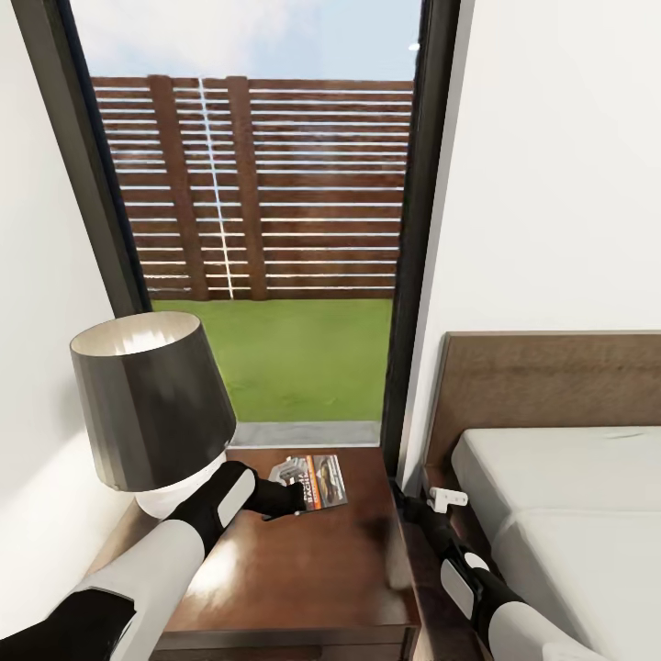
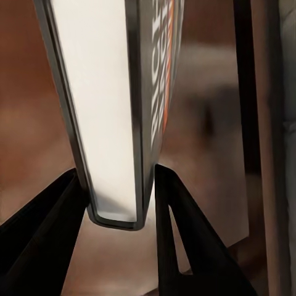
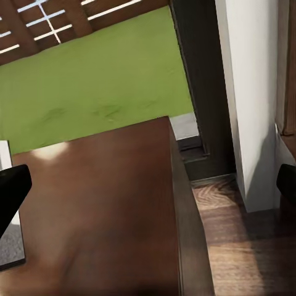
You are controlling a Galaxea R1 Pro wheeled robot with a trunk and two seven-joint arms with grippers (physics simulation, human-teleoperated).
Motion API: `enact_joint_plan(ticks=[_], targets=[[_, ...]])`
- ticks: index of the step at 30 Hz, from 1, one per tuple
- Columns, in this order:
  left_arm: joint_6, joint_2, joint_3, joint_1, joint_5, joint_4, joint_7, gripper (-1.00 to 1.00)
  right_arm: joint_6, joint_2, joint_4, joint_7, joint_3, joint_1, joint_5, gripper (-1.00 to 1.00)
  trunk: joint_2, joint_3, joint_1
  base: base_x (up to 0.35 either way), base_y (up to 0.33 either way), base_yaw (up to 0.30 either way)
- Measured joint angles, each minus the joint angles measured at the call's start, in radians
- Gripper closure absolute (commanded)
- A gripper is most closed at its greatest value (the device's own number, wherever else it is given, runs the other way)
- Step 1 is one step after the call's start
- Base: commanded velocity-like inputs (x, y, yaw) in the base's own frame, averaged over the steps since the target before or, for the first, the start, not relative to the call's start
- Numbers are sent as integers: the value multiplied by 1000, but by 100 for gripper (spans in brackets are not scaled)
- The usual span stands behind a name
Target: In the bedroom, move the book from the bed onto either nightstand, and place the two sandals side by side next to the bed.
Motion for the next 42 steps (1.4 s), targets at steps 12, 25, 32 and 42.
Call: enact_joint_plan(ticks=[12,25,32,42], targets=[[0,0,0,0,1,0,0,100,0,0,0,0,0,0,0,-100,0,0,0,0,0,0],[0,0,0,0,0,0,0,100,0,0,0,0,0,0,0,-100,0,0,0,0,0,0],[0,0,0,0,0,0,0,100,0,0,0,0,0,0,0,-100,-7,-3,4,0,0,0],[0,0,0,0,1,0,0,100,0,0,0,0,0,0,0,-100,-42,-19,23,0,0,0]])
